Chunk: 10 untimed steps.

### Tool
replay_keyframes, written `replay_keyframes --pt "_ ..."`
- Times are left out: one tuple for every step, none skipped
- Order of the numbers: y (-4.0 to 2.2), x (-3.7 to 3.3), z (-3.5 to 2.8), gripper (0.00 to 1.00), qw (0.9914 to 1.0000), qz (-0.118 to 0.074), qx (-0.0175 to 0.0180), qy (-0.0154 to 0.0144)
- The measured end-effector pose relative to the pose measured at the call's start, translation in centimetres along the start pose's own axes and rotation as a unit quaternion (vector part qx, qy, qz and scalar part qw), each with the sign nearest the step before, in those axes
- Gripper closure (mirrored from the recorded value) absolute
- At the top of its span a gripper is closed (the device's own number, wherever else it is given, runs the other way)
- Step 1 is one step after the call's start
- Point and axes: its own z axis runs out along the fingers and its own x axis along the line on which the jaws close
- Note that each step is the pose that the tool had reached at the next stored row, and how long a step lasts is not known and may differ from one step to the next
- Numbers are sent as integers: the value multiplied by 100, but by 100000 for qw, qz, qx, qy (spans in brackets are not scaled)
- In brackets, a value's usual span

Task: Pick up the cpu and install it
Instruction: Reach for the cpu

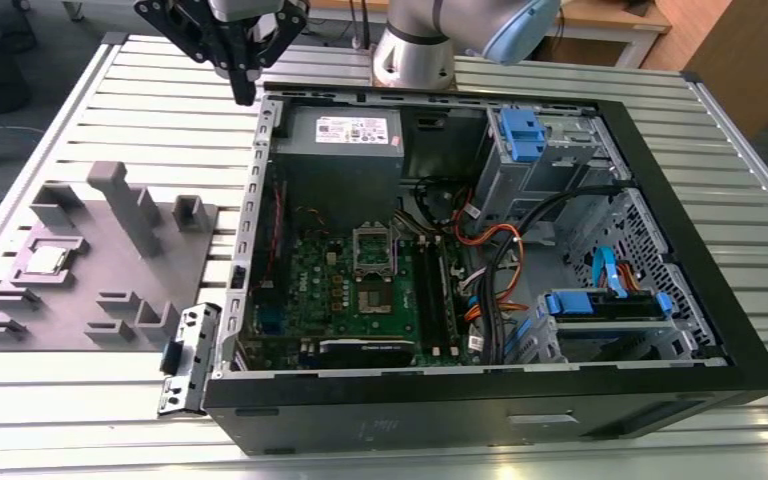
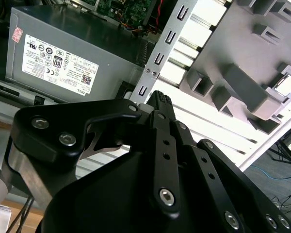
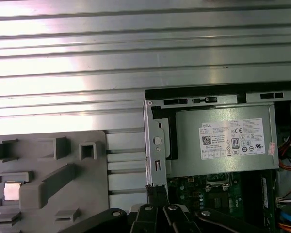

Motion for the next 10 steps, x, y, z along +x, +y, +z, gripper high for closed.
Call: replay_keyframes --pt "-1 6 1 89 100000 7 -9 -5" --pt "-1 15 1 89 100000 6 3 2" --pt "-2 28 3 89 100000 -5 3 -3" --pt "-4 47 6 89 100000 -3 0 -1" --pt "-5 64 9 89 100000 0 -1 -3" --pt "-7 84 12 89 100000 -3 2 1" --pt "-9 105 16 89 100000 -2 0 -1" --pt "-10 126 20 89 100000 -4 -1 0" --pt "-12 147 24 89 100000 -6 0 -2" --pt "-14 170 28 89 100000 -7 3 1"
